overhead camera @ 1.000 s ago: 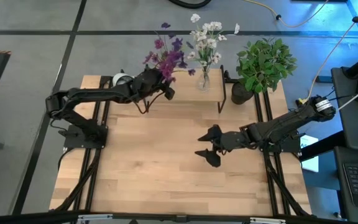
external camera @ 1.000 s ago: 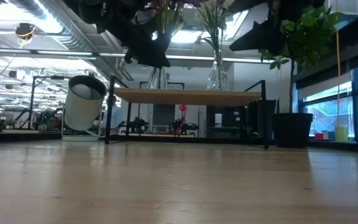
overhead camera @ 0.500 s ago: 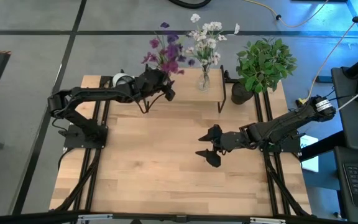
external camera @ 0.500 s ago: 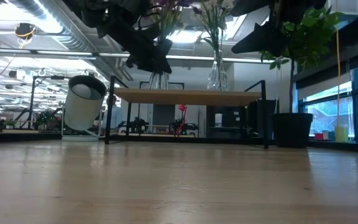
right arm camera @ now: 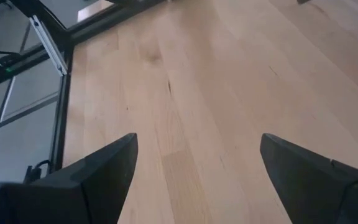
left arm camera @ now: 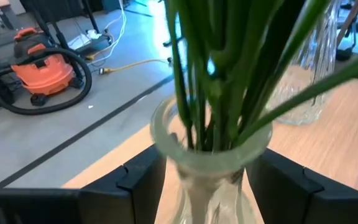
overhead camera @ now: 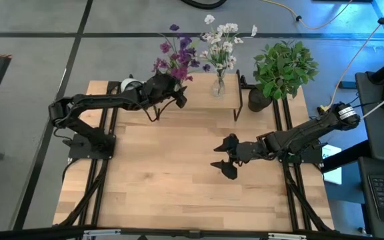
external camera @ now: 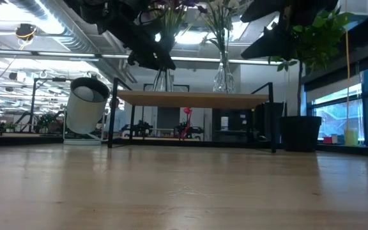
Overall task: Pick and place flowers into a vace then onto a shelf
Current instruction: Return to Home Position
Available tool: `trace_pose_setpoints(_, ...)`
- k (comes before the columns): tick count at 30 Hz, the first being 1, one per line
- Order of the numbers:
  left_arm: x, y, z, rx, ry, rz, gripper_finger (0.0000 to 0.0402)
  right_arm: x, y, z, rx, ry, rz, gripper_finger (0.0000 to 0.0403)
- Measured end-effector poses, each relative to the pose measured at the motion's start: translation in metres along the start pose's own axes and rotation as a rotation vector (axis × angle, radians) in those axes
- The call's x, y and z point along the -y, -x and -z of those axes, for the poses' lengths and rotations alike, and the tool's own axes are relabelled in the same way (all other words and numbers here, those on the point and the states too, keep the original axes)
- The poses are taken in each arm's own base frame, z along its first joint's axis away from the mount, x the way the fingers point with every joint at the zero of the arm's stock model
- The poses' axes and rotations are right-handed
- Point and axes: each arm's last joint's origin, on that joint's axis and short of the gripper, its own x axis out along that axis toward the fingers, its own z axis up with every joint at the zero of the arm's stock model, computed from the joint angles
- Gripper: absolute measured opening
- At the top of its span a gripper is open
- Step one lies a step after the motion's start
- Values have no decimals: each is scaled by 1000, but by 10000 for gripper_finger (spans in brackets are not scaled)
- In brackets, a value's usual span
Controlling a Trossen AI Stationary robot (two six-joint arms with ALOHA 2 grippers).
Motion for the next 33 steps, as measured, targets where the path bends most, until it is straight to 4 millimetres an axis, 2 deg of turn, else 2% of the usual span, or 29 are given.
trace_pose_setpoints(14,-4,20,2,-99,7,24,205,1,0,1,-11,-2,7,339)
trace_pose_setpoints(33,-12,62,-25,28,54,60,204,1,0,2,-23,3,15,339)
